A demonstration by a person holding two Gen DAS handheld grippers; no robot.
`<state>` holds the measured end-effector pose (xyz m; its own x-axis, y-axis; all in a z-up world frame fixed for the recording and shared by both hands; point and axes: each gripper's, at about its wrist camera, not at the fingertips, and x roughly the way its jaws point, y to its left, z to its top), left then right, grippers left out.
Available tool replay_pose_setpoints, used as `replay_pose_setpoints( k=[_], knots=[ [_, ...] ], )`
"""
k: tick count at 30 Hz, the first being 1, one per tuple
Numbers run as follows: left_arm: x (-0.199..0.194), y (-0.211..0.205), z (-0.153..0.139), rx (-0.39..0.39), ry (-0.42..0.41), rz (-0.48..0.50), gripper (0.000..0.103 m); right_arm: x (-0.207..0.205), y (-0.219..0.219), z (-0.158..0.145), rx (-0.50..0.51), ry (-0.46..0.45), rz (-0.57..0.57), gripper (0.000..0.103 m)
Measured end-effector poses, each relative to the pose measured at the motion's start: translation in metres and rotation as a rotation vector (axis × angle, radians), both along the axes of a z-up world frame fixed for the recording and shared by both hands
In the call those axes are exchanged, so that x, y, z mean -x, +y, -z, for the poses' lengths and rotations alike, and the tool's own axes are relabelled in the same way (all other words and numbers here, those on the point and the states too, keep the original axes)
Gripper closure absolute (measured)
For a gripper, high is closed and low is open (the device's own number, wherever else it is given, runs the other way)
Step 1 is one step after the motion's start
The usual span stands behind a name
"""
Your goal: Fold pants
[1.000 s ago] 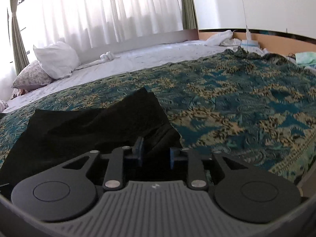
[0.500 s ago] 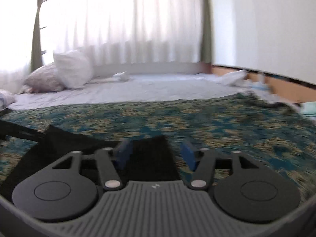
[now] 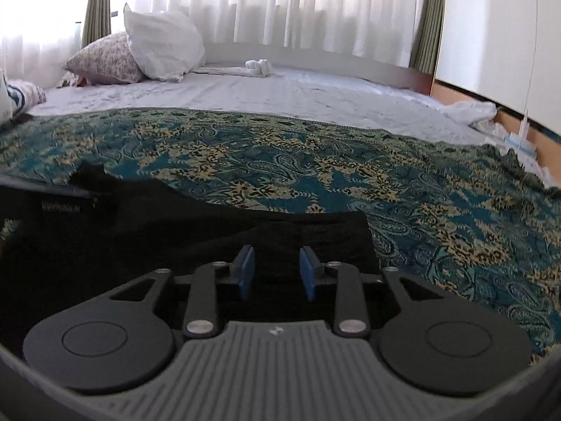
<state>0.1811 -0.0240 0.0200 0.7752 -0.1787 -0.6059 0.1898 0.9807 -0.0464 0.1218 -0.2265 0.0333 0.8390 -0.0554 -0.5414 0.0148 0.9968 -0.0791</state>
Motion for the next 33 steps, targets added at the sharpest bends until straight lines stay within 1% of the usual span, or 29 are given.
replay_pose_setpoints(
  k=[2,4,7,10,12,16,18,20,21,22,23,24,25,26,30,33],
  knots=[
    [0.004,0.002,0.003,0.010,-0.017,-0.001,0.060,0.001,-0.005,0.002,-0.030,-0.010,0.004,0.054],
    [0.003,0.002,0.002,0.016,-0.014,0.001,0.058,0.001,-0.008,0.005,-0.048,-0.011,0.009,0.054],
    [0.006,0.008,0.003,0.062,-0.027,0.004,0.057,-0.001,-0.008,0.009,-0.046,-0.009,0.012,0.054],
    [0.010,0.020,0.004,0.144,-0.039,-0.010,0.056,-0.005,-0.006,0.010,-0.027,-0.002,0.011,0.054],
    [0.011,0.026,0.005,0.177,-0.038,-0.012,0.057,-0.007,-0.005,0.011,-0.022,0.003,0.011,0.054],
    [0.011,0.025,0.005,0.175,-0.038,-0.013,0.056,-0.006,-0.003,0.010,-0.011,0.002,0.006,0.052],
    [0.011,0.023,0.004,0.164,-0.039,-0.006,0.054,-0.003,-0.002,0.007,-0.010,-0.008,-0.005,0.047],
    [0.013,0.019,0.002,0.140,-0.038,-0.002,0.047,0.004,-0.002,0.000,-0.028,-0.017,-0.021,0.031],
    [0.015,0.017,0.000,0.122,-0.037,0.000,0.043,0.009,-0.001,-0.003,-0.026,-0.029,-0.017,0.029],
    [0.018,0.014,-0.002,0.094,-0.033,-0.003,0.027,0.014,0.001,-0.006,-0.019,-0.040,-0.016,0.028],
    [0.022,0.010,-0.004,0.060,-0.032,-0.017,0.007,0.019,0.003,-0.009,-0.011,-0.047,-0.017,0.027],
    [0.028,0.008,-0.004,0.022,-0.035,-0.042,0.003,0.024,0.004,-0.012,-0.008,-0.052,-0.019,0.027],
    [0.035,0.007,-0.005,0.000,-0.041,-0.062,0.004,0.029,0.005,-0.015,-0.011,-0.058,-0.018,0.026],
    [0.042,0.009,-0.005,0.000,-0.036,-0.062,0.004,0.035,0.004,-0.018,-0.020,-0.066,-0.016,0.024],
    [0.068,0.022,-0.004,0.037,0.011,-0.067,0.003,0.060,0.001,-0.021,-0.065,-0.078,-0.016,0.020],
    [0.087,0.030,0.000,0.036,0.035,-0.075,0.003,0.078,0.003,-0.018,-0.071,-0.081,-0.020,0.018]
  ],
)
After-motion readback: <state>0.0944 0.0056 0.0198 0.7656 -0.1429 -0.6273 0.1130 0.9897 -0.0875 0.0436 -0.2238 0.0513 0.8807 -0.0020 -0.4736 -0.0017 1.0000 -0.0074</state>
